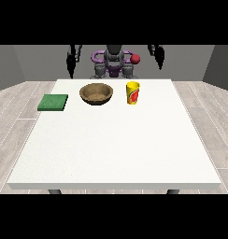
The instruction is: Pick the cup and pour the ball into the bowl, then pick the bowl and place it on the pad
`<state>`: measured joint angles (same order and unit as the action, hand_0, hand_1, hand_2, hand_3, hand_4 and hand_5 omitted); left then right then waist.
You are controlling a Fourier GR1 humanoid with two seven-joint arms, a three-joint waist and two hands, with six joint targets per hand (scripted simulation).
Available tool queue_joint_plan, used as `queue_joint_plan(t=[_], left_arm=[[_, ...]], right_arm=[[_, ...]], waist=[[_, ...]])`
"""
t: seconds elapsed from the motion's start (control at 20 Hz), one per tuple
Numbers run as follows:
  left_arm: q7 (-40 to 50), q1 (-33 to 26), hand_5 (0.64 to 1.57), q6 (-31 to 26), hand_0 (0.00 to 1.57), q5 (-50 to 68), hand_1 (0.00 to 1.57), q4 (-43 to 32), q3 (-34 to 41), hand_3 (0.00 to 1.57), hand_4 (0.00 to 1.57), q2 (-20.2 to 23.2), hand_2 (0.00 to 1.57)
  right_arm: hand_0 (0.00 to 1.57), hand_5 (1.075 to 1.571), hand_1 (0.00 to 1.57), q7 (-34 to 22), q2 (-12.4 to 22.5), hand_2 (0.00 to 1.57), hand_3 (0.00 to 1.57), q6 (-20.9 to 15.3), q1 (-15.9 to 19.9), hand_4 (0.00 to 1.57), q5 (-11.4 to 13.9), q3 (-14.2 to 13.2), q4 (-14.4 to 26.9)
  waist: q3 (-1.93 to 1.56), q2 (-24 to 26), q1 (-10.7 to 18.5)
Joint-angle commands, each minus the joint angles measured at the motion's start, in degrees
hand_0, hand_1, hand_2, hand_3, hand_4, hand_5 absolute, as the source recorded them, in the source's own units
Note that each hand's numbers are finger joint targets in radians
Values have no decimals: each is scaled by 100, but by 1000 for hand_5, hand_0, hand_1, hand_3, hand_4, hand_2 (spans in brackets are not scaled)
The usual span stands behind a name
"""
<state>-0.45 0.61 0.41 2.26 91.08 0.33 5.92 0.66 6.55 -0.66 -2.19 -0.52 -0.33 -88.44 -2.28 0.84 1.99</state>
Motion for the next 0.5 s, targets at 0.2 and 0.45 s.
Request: queue_joint_plan(t=[0.2,0.45], left_arm=[[545,118,1557,-77,0,35,0,541,45,0,0,291,0],[1366,745,1558,252,0,671,0,801,458,0,0,23,0]], right_arm=[[0,1569,0,-500,221,0,0,23,82,0,-54,-64,-589],[0,1569,0,-993,707,0,0,876,238,0,-1327,-766,-992]], waist=[[195,1425,-79],[228,1023,-487]])
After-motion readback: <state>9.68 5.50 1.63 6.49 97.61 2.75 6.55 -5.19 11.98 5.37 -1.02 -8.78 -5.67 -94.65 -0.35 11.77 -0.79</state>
